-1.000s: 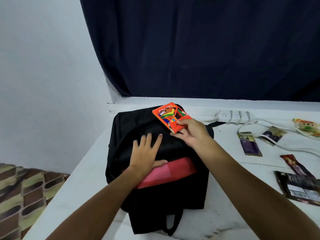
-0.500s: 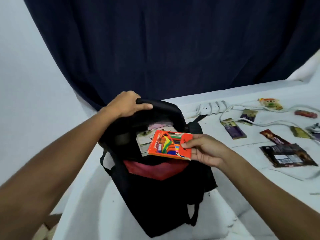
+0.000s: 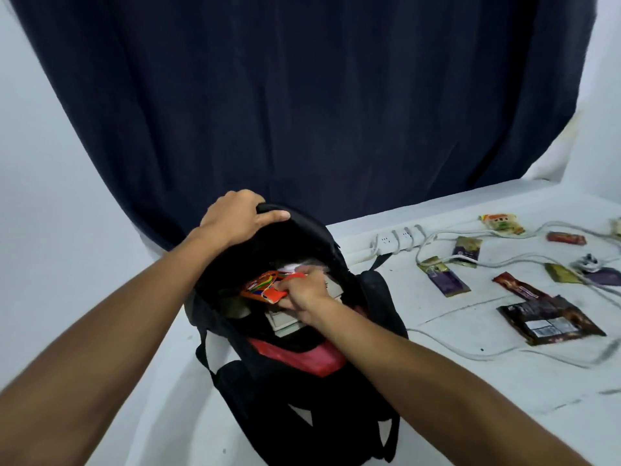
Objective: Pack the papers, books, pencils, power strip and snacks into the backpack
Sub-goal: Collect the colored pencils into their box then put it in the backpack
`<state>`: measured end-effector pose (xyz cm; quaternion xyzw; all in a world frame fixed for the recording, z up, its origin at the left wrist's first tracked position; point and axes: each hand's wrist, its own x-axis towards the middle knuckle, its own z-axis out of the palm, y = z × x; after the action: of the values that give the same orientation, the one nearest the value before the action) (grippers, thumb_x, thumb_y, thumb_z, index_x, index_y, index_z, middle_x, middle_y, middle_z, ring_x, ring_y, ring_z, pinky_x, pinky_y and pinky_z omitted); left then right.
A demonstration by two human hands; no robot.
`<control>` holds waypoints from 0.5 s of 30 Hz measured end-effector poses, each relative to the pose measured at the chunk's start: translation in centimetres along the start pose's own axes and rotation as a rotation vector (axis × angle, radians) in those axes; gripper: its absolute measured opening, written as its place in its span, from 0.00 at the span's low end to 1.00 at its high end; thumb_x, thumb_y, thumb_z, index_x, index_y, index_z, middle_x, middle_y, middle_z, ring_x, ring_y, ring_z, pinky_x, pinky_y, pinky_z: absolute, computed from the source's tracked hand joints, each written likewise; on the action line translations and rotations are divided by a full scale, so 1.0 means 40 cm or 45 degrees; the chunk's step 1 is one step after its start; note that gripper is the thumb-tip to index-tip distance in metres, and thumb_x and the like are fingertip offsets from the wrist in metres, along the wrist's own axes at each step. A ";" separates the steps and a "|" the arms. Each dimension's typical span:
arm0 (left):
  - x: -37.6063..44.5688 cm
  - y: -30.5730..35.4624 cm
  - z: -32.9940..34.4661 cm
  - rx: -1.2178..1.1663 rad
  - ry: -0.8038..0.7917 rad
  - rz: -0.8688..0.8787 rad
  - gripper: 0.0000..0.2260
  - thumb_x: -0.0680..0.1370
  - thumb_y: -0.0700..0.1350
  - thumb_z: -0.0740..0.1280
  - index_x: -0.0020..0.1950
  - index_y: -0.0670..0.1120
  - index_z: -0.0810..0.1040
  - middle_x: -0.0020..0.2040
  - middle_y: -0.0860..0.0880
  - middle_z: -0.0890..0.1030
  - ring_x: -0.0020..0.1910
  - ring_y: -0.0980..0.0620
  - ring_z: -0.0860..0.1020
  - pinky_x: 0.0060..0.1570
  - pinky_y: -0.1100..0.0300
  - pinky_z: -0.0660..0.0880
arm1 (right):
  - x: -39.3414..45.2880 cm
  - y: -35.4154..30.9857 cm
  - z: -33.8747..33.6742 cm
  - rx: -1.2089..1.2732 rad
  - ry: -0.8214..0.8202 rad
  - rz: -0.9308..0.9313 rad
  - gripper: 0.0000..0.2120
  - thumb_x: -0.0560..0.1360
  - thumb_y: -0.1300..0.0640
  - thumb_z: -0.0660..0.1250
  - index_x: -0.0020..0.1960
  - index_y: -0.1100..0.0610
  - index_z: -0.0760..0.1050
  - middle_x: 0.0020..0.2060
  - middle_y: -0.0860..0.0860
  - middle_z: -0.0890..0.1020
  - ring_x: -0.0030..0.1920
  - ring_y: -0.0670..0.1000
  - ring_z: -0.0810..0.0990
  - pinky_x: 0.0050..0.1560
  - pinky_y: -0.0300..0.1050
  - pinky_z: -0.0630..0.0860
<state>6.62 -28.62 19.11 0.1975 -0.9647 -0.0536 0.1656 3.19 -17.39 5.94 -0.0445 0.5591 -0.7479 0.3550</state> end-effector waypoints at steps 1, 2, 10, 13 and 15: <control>-0.001 -0.002 0.000 0.000 0.000 -0.008 0.28 0.69 0.72 0.63 0.35 0.45 0.76 0.34 0.48 0.78 0.36 0.48 0.77 0.35 0.54 0.71 | 0.015 0.009 0.020 -0.077 0.011 -0.025 0.21 0.67 0.72 0.71 0.46 0.50 0.67 0.47 0.57 0.77 0.45 0.58 0.83 0.43 0.57 0.83; -0.001 -0.004 0.002 0.001 0.001 -0.010 0.28 0.69 0.72 0.63 0.35 0.45 0.76 0.34 0.48 0.78 0.36 0.48 0.78 0.35 0.53 0.72 | 0.031 0.021 0.036 -0.166 0.032 -0.059 0.22 0.65 0.70 0.73 0.44 0.49 0.66 0.46 0.55 0.77 0.48 0.59 0.82 0.45 0.59 0.82; 0.002 -0.013 0.001 -0.004 0.020 0.012 0.27 0.70 0.71 0.64 0.36 0.46 0.76 0.34 0.50 0.79 0.36 0.51 0.77 0.37 0.54 0.73 | 0.078 0.061 0.038 -1.985 0.115 -0.706 0.19 0.76 0.52 0.62 0.65 0.56 0.67 0.61 0.61 0.75 0.61 0.62 0.74 0.56 0.53 0.72; 0.005 -0.013 0.005 -0.024 0.013 0.023 0.26 0.70 0.71 0.64 0.37 0.46 0.76 0.35 0.50 0.79 0.36 0.51 0.78 0.36 0.55 0.73 | 0.082 0.067 0.032 -2.229 0.152 -0.800 0.21 0.77 0.46 0.62 0.65 0.56 0.71 0.63 0.59 0.69 0.63 0.61 0.68 0.59 0.56 0.68; 0.006 -0.012 0.007 -0.018 0.013 0.034 0.26 0.70 0.71 0.64 0.36 0.47 0.75 0.35 0.50 0.78 0.36 0.51 0.77 0.35 0.55 0.71 | 0.085 0.075 0.031 -2.357 0.155 -0.926 0.20 0.74 0.47 0.66 0.59 0.59 0.78 0.59 0.57 0.72 0.59 0.60 0.70 0.56 0.57 0.70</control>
<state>6.49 -29.15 18.83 0.1839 -0.9660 -0.0571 0.1726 2.66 -20.73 2.67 -0.4341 0.8916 -0.0814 -0.0997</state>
